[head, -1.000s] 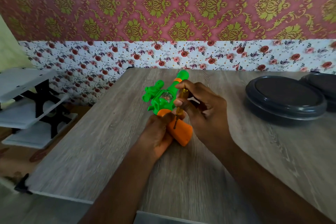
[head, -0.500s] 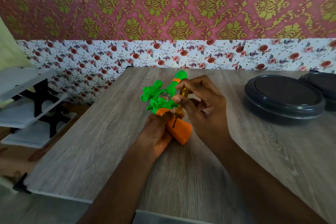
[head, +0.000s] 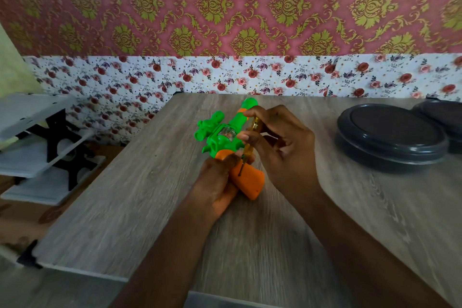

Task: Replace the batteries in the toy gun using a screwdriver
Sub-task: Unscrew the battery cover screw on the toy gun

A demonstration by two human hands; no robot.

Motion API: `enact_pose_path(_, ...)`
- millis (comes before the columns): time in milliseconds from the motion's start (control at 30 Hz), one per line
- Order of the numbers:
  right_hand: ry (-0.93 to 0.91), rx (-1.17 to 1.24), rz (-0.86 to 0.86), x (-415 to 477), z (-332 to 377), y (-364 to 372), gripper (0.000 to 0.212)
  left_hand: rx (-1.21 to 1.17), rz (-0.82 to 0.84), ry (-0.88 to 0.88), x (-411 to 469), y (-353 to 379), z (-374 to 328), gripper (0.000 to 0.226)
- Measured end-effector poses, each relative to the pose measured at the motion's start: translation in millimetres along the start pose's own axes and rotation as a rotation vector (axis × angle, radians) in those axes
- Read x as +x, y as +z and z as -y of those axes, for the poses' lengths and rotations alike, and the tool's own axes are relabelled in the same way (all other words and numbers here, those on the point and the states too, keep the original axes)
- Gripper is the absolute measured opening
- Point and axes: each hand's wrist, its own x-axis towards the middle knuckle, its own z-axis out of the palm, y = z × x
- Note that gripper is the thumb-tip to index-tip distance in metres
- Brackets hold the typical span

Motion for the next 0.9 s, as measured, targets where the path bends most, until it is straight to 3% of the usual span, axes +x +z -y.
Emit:
enact_pose_path(133, 0.013, 0.039, 0.040, -1, -2, 1, 0.039, -0.027, 0.028, 0.008, 0, -1, 0, 0.021)
enact_pose_path(333, 0.041, 0.040, 0.061, 1, 0, 0, 0.027, -0.008, 0.022, -0.002, -3, 2, -2, 0.021)
enact_pose_path(433, 0.038, -0.004, 0.035, 1, -3, -1, 0.034, -0.015, 0.019, -0.001, -4, 3, -3, 0.020)
enact_pose_path(567, 0.105, 0.126, 0.086, 1, -3, 0, 0.043, -0.021, 0.005, -0.013, -5, 3, -4, 0.020)
enact_pose_path(733, 0.138, 0.220, 0.108, 0, 2, -2, 0.025, -0.027, 0.002, -0.016, -3, 0, -3, 0.018)
enact_pose_path(900, 0.042, 0.054, 0.016, -1, 5, -2, 0.028, 0.003, -0.006, -0.027, -4, 1, -4, 0.019)
